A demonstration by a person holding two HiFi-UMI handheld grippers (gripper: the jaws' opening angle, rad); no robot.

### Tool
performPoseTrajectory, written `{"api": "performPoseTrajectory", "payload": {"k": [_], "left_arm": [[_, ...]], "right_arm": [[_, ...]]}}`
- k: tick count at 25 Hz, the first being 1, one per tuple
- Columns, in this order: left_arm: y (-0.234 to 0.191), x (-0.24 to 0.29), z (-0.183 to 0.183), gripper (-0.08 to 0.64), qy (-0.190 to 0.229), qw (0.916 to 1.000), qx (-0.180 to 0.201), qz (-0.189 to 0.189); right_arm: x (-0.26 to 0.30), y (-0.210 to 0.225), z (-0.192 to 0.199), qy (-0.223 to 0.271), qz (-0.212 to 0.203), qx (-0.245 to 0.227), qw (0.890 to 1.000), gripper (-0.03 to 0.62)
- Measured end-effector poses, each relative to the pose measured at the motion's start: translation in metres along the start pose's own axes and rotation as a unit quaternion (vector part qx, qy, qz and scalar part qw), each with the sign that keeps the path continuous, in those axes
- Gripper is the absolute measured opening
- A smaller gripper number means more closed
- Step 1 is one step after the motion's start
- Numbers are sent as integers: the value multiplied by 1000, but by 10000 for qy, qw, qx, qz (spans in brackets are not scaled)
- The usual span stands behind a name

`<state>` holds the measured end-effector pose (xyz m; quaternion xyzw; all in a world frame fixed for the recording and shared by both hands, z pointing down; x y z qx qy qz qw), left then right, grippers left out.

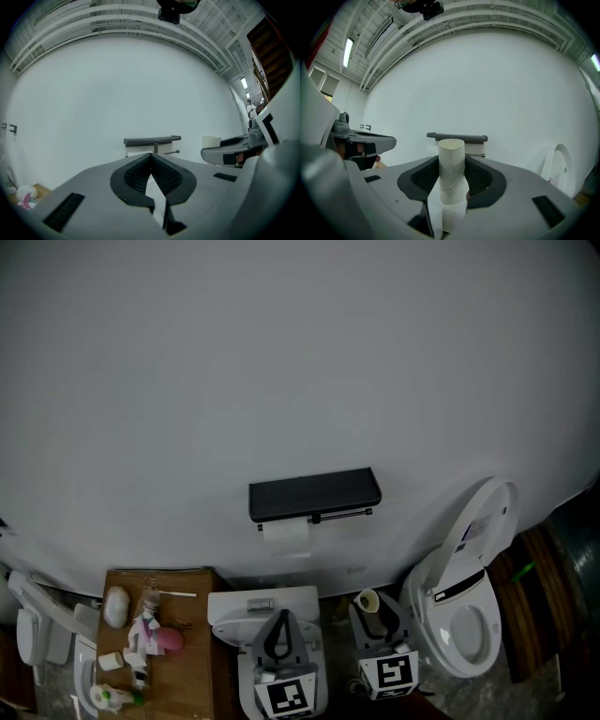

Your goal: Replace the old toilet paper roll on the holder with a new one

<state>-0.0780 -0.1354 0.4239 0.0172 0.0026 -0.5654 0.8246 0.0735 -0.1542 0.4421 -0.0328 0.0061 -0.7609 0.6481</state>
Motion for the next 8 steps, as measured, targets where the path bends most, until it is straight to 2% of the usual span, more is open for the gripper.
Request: {"api": "performPoseTrajectory", "payload": {"k": [8], "left_arm": [[-3, 3, 9, 15, -82, 9999, -116, -26]], "right_arm": [[3, -1, 1, -68, -3, -29, 10000, 175]]}}
Point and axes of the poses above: the fingertips, and each gripper's own axes: x forward along the fingers, y to its right, z out of its underside, the point moved 3 cm from there along -x, backward along the fingers, and after that the axes turned 11 degrees about z, right-handed, at the moved point
